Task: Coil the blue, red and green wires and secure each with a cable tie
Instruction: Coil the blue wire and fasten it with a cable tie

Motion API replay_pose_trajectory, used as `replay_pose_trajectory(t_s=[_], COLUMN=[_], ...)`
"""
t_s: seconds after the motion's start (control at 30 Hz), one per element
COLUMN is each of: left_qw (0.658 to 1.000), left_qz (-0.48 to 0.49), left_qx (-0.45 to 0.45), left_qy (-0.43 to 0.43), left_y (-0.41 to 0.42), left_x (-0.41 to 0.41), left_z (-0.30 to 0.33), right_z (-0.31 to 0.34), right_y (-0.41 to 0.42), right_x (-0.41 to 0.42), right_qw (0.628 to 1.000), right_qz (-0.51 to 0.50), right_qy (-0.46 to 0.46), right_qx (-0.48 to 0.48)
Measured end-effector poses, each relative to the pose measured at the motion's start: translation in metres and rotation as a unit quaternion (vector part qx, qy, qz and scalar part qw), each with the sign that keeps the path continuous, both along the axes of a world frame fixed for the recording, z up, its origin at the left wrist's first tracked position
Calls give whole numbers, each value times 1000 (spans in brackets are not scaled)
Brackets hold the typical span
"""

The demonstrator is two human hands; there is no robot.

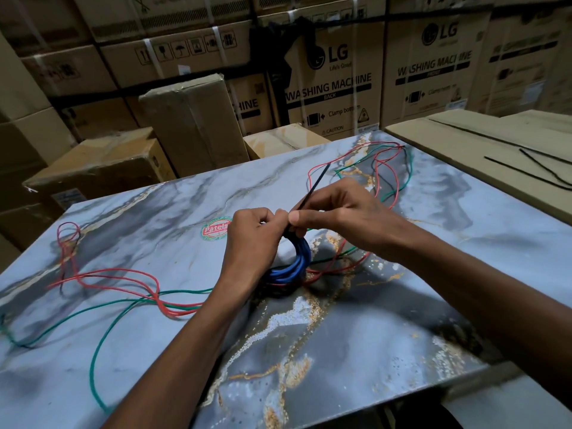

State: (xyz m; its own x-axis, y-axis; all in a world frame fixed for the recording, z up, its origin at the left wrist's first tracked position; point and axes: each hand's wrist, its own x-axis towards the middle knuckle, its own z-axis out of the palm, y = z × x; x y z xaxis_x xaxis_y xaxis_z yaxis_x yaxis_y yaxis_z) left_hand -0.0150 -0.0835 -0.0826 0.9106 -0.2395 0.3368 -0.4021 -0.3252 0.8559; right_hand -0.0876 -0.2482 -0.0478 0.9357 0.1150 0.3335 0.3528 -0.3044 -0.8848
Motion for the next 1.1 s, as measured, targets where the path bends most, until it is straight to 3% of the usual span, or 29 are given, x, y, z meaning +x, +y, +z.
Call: replay_pose_trajectory(t_s=[0.17, 0.33, 0.63, 0.83, 1.1], left_qw=[1000, 1000, 998, 999, 995], left_qz=[-6, -5, -48, -43, -15], left_qx=[1, -7, -29, -25, -12], left_qy=[14, 9, 5, 22, 95], left_y=[-3, -1, -4, -4, -5], left_x=[1, 3, -3, -6, -5], left_z=[-2, -4, 1, 3, -1], right_z=[-3, -9, -11, -11, -6], right_y=[1, 0, 1, 4, 15], right_x=[2, 6, 11, 7, 1], right_qw=[998, 994, 986, 985, 973], right_qz=[-56, -70, -113, -163, -70], right_qy=[-38, -39, 59, 16, 109], right_qx=[2, -69, 106, 53, 194])
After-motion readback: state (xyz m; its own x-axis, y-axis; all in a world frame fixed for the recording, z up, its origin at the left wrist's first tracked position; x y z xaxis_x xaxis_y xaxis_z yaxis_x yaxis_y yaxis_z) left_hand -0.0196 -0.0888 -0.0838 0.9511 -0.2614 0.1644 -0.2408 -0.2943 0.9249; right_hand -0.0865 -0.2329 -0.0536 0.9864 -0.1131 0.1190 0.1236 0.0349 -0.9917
